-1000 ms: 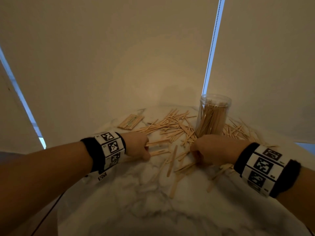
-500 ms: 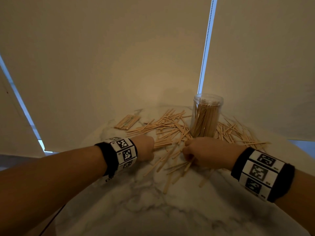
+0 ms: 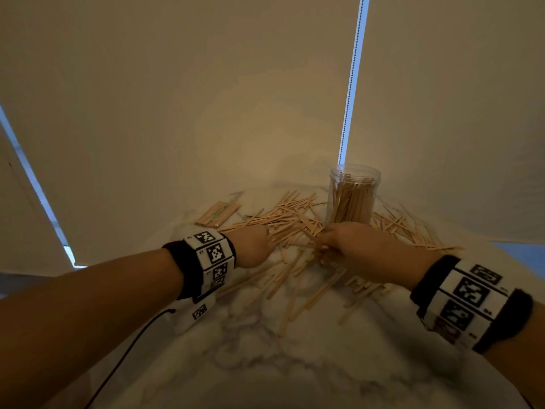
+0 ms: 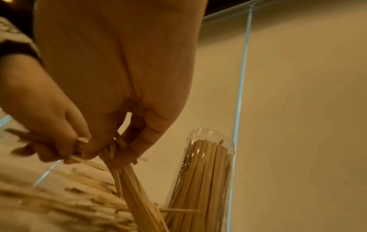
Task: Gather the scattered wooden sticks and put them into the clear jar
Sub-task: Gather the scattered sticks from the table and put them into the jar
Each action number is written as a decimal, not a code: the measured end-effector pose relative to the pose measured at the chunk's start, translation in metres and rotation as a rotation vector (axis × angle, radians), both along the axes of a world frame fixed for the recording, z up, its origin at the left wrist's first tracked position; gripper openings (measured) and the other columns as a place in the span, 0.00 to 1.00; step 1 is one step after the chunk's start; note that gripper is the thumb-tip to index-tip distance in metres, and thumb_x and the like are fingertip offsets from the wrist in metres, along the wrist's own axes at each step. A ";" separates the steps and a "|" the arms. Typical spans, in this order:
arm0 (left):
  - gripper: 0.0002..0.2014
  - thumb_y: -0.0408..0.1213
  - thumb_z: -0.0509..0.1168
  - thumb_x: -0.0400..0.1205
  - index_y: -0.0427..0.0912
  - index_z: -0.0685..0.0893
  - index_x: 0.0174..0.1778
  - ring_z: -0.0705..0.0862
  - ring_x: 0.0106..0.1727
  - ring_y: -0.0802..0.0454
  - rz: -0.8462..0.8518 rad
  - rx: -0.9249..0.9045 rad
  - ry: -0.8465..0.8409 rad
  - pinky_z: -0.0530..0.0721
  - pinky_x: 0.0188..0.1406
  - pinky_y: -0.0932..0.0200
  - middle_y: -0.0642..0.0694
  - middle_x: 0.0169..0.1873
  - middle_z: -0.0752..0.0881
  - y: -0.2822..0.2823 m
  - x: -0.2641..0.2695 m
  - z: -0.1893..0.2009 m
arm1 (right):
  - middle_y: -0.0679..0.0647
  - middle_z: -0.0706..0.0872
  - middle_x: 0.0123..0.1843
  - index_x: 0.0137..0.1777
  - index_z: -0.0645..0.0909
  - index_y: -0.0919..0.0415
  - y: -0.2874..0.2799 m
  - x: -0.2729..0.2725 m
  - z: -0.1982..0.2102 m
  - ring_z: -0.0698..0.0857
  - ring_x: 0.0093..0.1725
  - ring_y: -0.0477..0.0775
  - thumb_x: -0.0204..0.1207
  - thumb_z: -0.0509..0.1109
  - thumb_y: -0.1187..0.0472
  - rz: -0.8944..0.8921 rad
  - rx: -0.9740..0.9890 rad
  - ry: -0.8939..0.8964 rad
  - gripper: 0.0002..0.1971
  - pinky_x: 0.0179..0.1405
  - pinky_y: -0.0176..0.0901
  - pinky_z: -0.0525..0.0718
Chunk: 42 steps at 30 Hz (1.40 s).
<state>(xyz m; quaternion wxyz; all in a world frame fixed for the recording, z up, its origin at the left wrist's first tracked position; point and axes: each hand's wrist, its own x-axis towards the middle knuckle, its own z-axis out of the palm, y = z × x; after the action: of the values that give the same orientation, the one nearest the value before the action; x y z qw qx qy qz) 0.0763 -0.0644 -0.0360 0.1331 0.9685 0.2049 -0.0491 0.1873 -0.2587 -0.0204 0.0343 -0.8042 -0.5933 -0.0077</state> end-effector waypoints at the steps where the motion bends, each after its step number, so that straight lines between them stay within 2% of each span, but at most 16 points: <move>1: 0.16 0.45 0.50 0.92 0.36 0.76 0.60 0.79 0.42 0.45 -0.003 -0.007 -0.020 0.72 0.42 0.56 0.39 0.49 0.82 -0.004 0.001 -0.001 | 0.46 0.82 0.54 0.57 0.86 0.49 -0.001 0.001 0.004 0.81 0.53 0.48 0.84 0.66 0.60 -0.020 0.041 0.032 0.09 0.52 0.41 0.80; 3: 0.18 0.43 0.50 0.93 0.32 0.76 0.62 0.76 0.39 0.49 -0.012 -0.010 -0.021 0.73 0.38 0.55 0.43 0.44 0.79 -0.014 0.003 -0.006 | 0.43 0.83 0.52 0.51 0.85 0.46 -0.005 0.002 0.012 0.82 0.51 0.45 0.85 0.66 0.59 -0.059 0.135 0.094 0.08 0.44 0.31 0.76; 4: 0.20 0.45 0.50 0.93 0.31 0.75 0.66 0.79 0.43 0.47 -0.016 0.008 0.005 0.76 0.39 0.55 0.41 0.48 0.81 -0.019 0.003 -0.009 | 0.42 0.84 0.51 0.47 0.83 0.44 -0.006 0.002 0.017 0.83 0.50 0.43 0.85 0.66 0.59 -0.076 0.186 0.129 0.09 0.41 0.29 0.74; 6: 0.32 0.59 0.54 0.89 0.32 0.69 0.74 0.82 0.51 0.44 0.006 0.045 0.047 0.79 0.45 0.52 0.37 0.60 0.82 -0.027 0.004 -0.017 | 0.39 0.86 0.50 0.44 0.83 0.42 -0.010 0.003 0.025 0.84 0.49 0.38 0.84 0.67 0.58 -0.118 0.280 0.210 0.10 0.42 0.30 0.77; 9: 0.49 0.73 0.64 0.74 0.33 0.67 0.76 0.82 0.59 0.40 0.075 0.121 0.107 0.81 0.49 0.51 0.36 0.66 0.78 -0.037 0.004 -0.021 | 0.38 0.88 0.49 0.51 0.87 0.45 -0.016 0.002 0.035 0.84 0.49 0.34 0.84 0.67 0.58 -0.161 0.352 0.275 0.08 0.46 0.29 0.79; 12: 0.33 0.64 0.65 0.81 0.31 0.82 0.59 0.82 0.42 0.47 -0.035 0.198 0.177 0.76 0.33 0.60 0.42 0.43 0.83 -0.039 0.008 -0.013 | 0.36 0.88 0.49 0.52 0.87 0.45 -0.020 0.001 0.042 0.83 0.48 0.30 0.84 0.68 0.58 -0.161 0.390 0.290 0.08 0.41 0.24 0.74; 14: 0.22 0.54 0.65 0.86 0.34 0.84 0.50 0.75 0.30 0.52 -0.075 0.183 0.176 0.69 0.24 0.62 0.46 0.31 0.77 -0.041 0.010 -0.006 | 0.36 0.88 0.48 0.51 0.87 0.44 -0.020 0.002 0.043 0.84 0.47 0.31 0.84 0.68 0.58 -0.165 0.412 0.310 0.08 0.44 0.29 0.77; 18: 0.14 0.45 0.70 0.84 0.37 0.83 0.43 0.72 0.28 0.54 -0.065 0.108 0.190 0.71 0.24 0.62 0.48 0.28 0.75 -0.044 0.014 -0.004 | 0.38 0.89 0.49 0.48 0.87 0.43 -0.018 0.004 0.048 0.86 0.51 0.37 0.84 0.69 0.58 -0.177 0.482 0.378 0.08 0.55 0.43 0.84; 24: 0.19 0.49 0.65 0.86 0.40 0.78 0.34 0.73 0.27 0.52 -0.015 0.021 0.168 0.71 0.24 0.60 0.48 0.28 0.76 -0.033 0.009 -0.002 | 0.45 0.92 0.44 0.47 0.89 0.46 -0.016 0.009 0.054 0.90 0.46 0.47 0.83 0.70 0.58 -0.199 0.580 0.458 0.07 0.53 0.53 0.90; 26: 0.19 0.49 0.62 0.87 0.38 0.85 0.39 0.84 0.34 0.47 0.019 -0.124 0.115 0.83 0.32 0.54 0.46 0.32 0.87 -0.020 0.007 0.001 | 0.46 0.92 0.44 0.49 0.90 0.47 -0.015 0.012 0.058 0.91 0.45 0.47 0.83 0.70 0.57 -0.218 0.605 0.490 0.07 0.54 0.54 0.90; 28: 0.16 0.42 0.63 0.87 0.37 0.89 0.41 0.88 0.38 0.45 0.065 -0.406 -0.007 0.90 0.44 0.47 0.45 0.37 0.92 -0.010 0.005 0.004 | 0.47 0.93 0.44 0.49 0.90 0.49 -0.012 0.016 0.062 0.91 0.46 0.48 0.83 0.70 0.58 -0.237 0.634 0.535 0.06 0.55 0.54 0.90; 31: 0.12 0.35 0.63 0.89 0.38 0.85 0.40 0.84 0.33 0.52 0.142 -0.726 -0.195 0.89 0.38 0.57 0.46 0.35 0.86 -0.003 0.003 0.010 | 0.52 0.93 0.44 0.50 0.90 0.56 -0.005 0.018 0.069 0.92 0.46 0.52 0.83 0.70 0.61 -0.256 0.668 0.650 0.06 0.53 0.52 0.91; 33: 0.09 0.36 0.62 0.90 0.38 0.85 0.47 0.83 0.35 0.54 0.180 -0.897 -0.270 0.90 0.43 0.57 0.47 0.37 0.86 -0.003 0.003 0.013 | 0.55 0.93 0.44 0.50 0.89 0.59 0.002 0.020 0.072 0.92 0.45 0.52 0.83 0.70 0.62 -0.270 0.662 0.695 0.06 0.49 0.46 0.92; 37: 0.13 0.39 0.60 0.91 0.34 0.85 0.59 0.83 0.39 0.51 0.176 -1.003 -0.376 0.89 0.49 0.46 0.43 0.44 0.85 -0.002 0.013 0.015 | 0.59 0.92 0.45 0.50 0.89 0.63 0.020 0.025 0.074 0.92 0.44 0.54 0.82 0.71 0.63 -0.303 0.624 0.776 0.06 0.41 0.40 0.90; 40: 0.14 0.39 0.61 0.90 0.32 0.84 0.63 0.84 0.43 0.46 0.137 -1.065 -0.443 0.90 0.48 0.47 0.39 0.46 0.85 -0.007 0.024 0.017 | 0.65 0.91 0.44 0.51 0.89 0.69 0.033 0.030 0.070 0.89 0.40 0.54 0.82 0.71 0.66 -0.300 0.619 0.903 0.07 0.41 0.42 0.91; 42: 0.12 0.37 0.59 0.91 0.36 0.86 0.59 0.87 0.44 0.49 0.091 -1.102 -0.503 0.89 0.46 0.52 0.41 0.46 0.89 -0.011 0.031 0.020 | 0.63 0.89 0.42 0.52 0.88 0.71 0.041 0.033 0.065 0.88 0.36 0.50 0.81 0.72 0.66 -0.303 0.639 0.947 0.07 0.36 0.39 0.88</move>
<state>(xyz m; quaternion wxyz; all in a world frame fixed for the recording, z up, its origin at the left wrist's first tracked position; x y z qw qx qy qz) 0.1078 -0.0758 -0.0165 0.6610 0.7293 0.1528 0.0881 0.2200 -0.2181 0.0449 0.5345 -0.7457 -0.3602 0.1692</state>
